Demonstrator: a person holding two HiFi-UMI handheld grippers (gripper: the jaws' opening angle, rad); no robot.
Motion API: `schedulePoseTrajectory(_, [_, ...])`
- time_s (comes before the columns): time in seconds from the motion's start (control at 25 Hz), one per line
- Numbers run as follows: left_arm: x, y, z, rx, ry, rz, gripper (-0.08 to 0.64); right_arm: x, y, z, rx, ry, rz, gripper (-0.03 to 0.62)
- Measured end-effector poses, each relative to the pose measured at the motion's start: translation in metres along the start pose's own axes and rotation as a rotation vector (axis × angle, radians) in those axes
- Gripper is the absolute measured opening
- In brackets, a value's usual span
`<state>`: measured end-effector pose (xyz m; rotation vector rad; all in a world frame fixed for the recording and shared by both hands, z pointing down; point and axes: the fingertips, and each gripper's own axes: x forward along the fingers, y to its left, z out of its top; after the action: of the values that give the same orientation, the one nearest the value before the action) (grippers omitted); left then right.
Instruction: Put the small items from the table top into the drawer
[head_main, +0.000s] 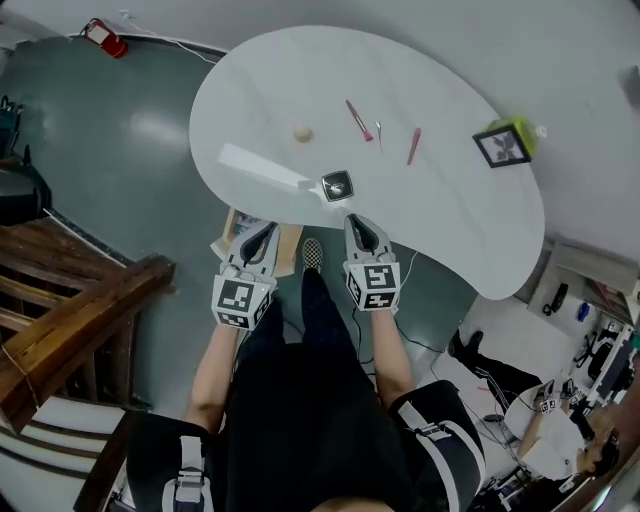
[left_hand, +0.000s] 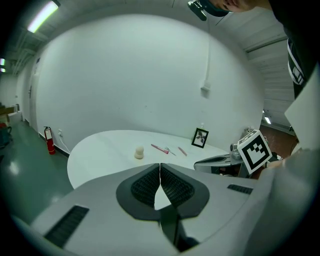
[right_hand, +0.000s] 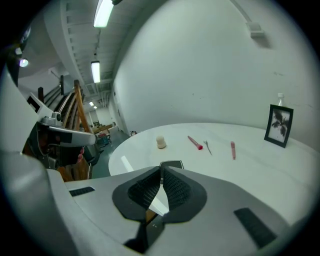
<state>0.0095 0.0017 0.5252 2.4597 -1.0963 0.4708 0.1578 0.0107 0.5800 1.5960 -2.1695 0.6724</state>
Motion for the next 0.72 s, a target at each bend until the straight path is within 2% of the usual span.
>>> schedulePoseTrajectory(0.24, [0.011, 0.005, -0.008, -0.015, 0.027, 0.011, 0.021, 0.023, -0.007, -0.007, -0.006, 0.029, 0.014, 0.040])
schedulePoseTrajectory(0.32, [0.013, 0.006, -0.007, -0.018, 0.029, 0.016, 0.021, 0.032, -0.007, -0.012, 0.008, 0.056, 0.038, 0.137])
schedulePoseTrajectory(0.56, [0.020, 0.016, -0.008, -0.031, 0.042, 0.037, 0.021, 0.056, -0.019, -0.019, 0.027, 0.100, 0.021, 0.241])
schedulePoseTrajectory(0.72, [0.022, 0.024, -0.012, -0.044, 0.054, 0.050, 0.021, 0.067, -0.022, -0.025, 0.030, 0.149, 0.015, 0.265])
